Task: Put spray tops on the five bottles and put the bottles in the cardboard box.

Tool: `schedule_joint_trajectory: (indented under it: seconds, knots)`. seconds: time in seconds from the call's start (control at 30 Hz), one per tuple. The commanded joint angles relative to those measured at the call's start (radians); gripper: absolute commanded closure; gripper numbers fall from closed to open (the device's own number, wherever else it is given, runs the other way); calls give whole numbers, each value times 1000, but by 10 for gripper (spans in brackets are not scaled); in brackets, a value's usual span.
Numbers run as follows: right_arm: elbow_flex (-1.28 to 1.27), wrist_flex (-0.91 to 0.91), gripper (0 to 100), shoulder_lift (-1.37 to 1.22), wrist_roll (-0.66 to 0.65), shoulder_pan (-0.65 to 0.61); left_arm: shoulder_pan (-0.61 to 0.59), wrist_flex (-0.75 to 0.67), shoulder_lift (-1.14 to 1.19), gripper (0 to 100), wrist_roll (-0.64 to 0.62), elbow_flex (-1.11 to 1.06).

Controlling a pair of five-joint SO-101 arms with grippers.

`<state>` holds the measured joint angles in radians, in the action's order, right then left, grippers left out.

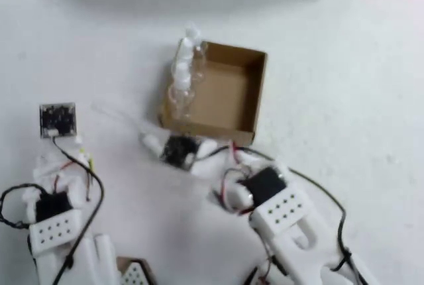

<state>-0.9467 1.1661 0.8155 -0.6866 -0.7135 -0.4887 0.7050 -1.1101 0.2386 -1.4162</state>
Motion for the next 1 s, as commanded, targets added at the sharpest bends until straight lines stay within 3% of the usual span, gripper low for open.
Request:
schedule_joint_trajectory:
  seconds: [0.0, 0.23, 0.33, 0.57, 0.73, 0.83, 0.97]
  knots:
    - [14, -28, 805, -42, -81, -93, -5, -20, -21, 979, -5, 8]
    - [15, -177, 800, -260, -133, -84, -5, -23, -21, 979, -5, 8]
    - [15, -225, 751, -323, -135, -54, 4, -25, -21, 979, -5, 8]
    - [15, -229, 718, -357, -143, -51, 27, -25, -21, 979, -3, 6]
    - [15, -229, 719, -424, -224, -54, 27, -25, -21, 979, -3, 6]
    - [31, -249, 769, -484, -226, -54, 27, -25, -21, 979, -3, 6]
    - [91, -225, 913, -503, -219, -51, 27, -25, -21, 979, -3, 6]
